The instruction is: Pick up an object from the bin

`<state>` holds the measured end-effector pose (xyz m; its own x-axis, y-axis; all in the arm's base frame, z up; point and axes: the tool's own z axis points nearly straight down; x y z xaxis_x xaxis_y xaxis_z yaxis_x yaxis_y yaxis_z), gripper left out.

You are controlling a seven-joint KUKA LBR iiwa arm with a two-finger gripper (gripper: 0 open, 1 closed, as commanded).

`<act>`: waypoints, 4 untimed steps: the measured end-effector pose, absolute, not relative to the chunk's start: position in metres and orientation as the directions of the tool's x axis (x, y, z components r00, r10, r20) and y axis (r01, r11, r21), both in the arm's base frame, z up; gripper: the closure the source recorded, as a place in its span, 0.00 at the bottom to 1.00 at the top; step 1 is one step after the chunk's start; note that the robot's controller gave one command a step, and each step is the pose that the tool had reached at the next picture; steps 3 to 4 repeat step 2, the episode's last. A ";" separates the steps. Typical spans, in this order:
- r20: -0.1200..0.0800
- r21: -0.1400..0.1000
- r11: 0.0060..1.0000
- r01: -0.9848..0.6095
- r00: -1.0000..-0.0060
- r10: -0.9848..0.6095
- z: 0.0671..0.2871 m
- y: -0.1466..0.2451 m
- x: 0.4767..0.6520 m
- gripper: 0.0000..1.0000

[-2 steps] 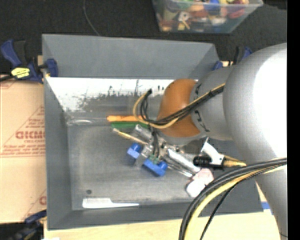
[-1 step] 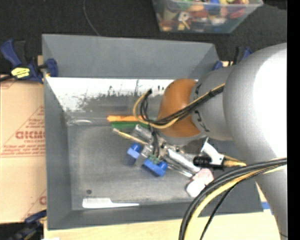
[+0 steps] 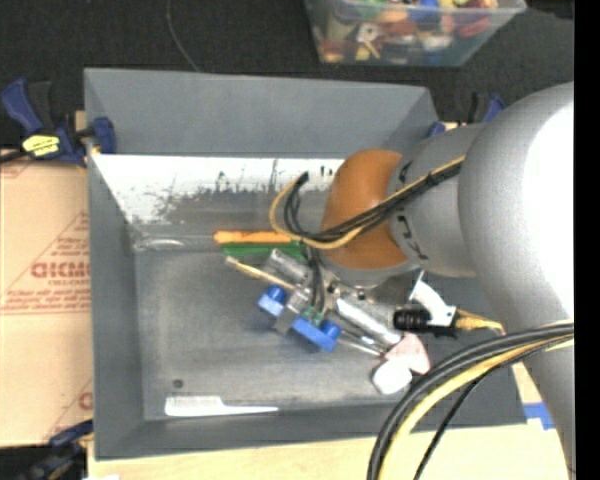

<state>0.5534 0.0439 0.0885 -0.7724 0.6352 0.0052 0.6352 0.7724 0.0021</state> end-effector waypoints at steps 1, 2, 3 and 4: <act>-0.004 0.010 0.774 0.633 -0.774 0.633 0.129 0.044 0.557 1.00; -0.002 0.009 0.775 0.632 -0.775 0.632 0.145 0.043 0.556 1.00; -0.002 0.009 0.775 0.632 -0.775 0.632 0.145 0.043 0.556 1.00; -0.002 0.009 0.775 0.632 -0.775 0.632 0.145 0.043 0.556 1.00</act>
Offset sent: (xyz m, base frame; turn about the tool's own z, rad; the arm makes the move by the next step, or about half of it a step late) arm 0.0020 -0.0001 0.0671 -0.0021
